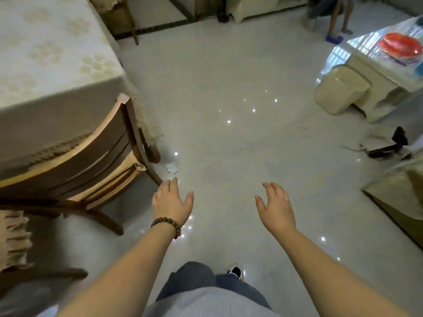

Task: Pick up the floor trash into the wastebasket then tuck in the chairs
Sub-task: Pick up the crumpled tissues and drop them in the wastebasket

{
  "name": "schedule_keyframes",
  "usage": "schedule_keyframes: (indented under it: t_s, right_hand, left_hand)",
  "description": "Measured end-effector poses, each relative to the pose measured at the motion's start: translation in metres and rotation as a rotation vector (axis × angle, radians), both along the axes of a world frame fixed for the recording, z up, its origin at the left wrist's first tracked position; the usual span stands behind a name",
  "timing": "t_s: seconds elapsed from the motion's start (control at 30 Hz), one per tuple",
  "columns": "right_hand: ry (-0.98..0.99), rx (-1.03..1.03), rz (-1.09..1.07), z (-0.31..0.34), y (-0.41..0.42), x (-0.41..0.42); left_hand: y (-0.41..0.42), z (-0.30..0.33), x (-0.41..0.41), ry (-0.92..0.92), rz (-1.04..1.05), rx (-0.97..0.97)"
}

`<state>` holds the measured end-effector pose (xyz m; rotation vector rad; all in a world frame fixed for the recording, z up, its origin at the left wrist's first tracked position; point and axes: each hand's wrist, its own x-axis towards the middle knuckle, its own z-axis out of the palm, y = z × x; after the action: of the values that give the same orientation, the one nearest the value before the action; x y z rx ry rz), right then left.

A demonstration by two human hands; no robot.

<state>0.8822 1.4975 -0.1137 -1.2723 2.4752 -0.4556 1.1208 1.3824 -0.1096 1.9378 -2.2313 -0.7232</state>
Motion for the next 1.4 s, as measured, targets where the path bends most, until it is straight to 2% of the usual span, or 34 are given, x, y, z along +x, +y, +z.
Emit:
schedule_keyframes:
  t_s: [0.33, 0.5, 0.67, 0.93, 1.17, 1.4]
  right_hand:
    - [-0.034, 0.084, 0.391, -0.037, -0.171, -0.069]
    - [0.000, 0.172, 0.617, -0.064, -0.277, -0.081]
    - [0.003, 0.217, 0.814, -0.069, -0.374, -0.087]
    - [0.029, 0.288, 1.050, -0.097, -0.499, -0.083]
    - [0.045, 0.368, 1.310, -0.215, -0.570, -0.067]
    - [0.070, 0.362, 1.467, -0.385, -0.609, -0.052]
  left_hand:
    - [-0.077, -0.039, -0.059, 0.014, 0.345, 0.100]
    - [-0.148, -0.072, -0.080, 0.058, 0.508, 0.144]
    - [-0.214, -0.078, -0.096, 0.054, 0.654, 0.178]
    - [-0.277, -0.108, -0.109, 0.039, 0.818, 0.242]
    - [-0.301, -0.215, -0.124, 0.085, 0.961, 0.273]
    - [-0.318, -0.386, -0.128, 0.042, 1.018, 0.310]
